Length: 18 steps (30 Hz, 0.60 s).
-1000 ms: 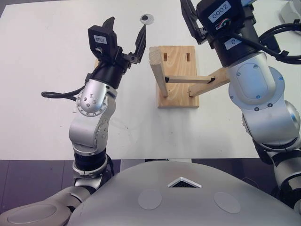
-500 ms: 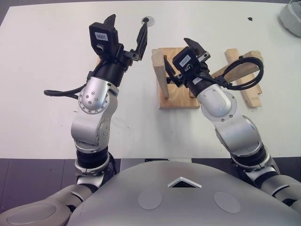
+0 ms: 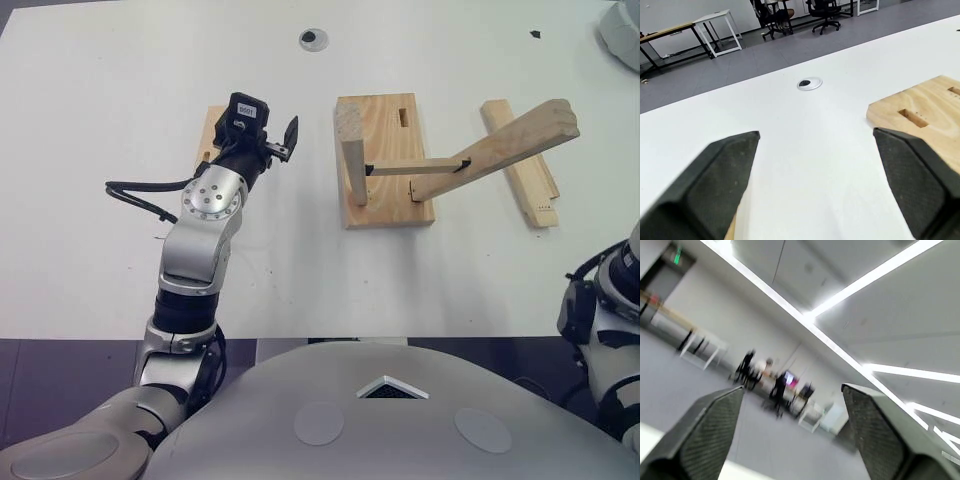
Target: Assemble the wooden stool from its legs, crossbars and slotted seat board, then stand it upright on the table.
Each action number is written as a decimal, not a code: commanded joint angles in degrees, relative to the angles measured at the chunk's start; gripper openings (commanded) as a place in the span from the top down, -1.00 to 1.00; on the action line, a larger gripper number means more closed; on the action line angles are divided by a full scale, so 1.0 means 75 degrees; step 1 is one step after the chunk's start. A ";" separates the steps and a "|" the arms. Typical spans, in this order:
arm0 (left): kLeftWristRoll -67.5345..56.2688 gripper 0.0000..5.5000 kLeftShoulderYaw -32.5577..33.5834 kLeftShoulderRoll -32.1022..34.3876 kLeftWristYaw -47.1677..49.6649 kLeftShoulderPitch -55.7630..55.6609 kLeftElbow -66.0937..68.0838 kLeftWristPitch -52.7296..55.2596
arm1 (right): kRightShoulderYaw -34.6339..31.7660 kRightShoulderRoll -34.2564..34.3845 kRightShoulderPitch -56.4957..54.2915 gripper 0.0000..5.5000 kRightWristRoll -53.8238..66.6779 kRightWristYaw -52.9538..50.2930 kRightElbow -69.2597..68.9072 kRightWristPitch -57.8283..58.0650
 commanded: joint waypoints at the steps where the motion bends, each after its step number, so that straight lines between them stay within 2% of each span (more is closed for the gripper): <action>1: 0.0252 -0.52 -0.0358 0.0169 -0.0312 0.0069 0.0456 -0.0154 | 0.0429 0.0121 0.1864 -0.33 -0.0010 0.0411 0.1562 -0.0715; 6: 0.0208 -0.52 -0.0964 0.0310 -0.1211 0.0057 0.1119 -0.0159 | 0.2128 0.0473 0.2875 -0.33 0.0112 0.1460 0.3397 -0.2329; 10: 0.0533 -0.52 -0.1433 0.0522 -0.1498 0.0284 0.1223 -0.0234 | 0.3378 0.0354 0.2326 -0.33 -0.0450 0.2309 0.4798 -0.3346; 14: 0.0888 -0.52 -0.1564 0.0428 -0.1359 0.0033 0.2113 -0.0489 | 0.4075 0.0094 0.2259 -0.33 -0.0641 0.3180 0.4402 -0.3120; 18: 0.0634 -0.52 -0.1349 -0.0094 -0.1529 -0.0472 0.2947 -0.1686 | 0.4388 0.0299 0.2377 -0.33 0.0006 0.3902 0.3408 -0.3044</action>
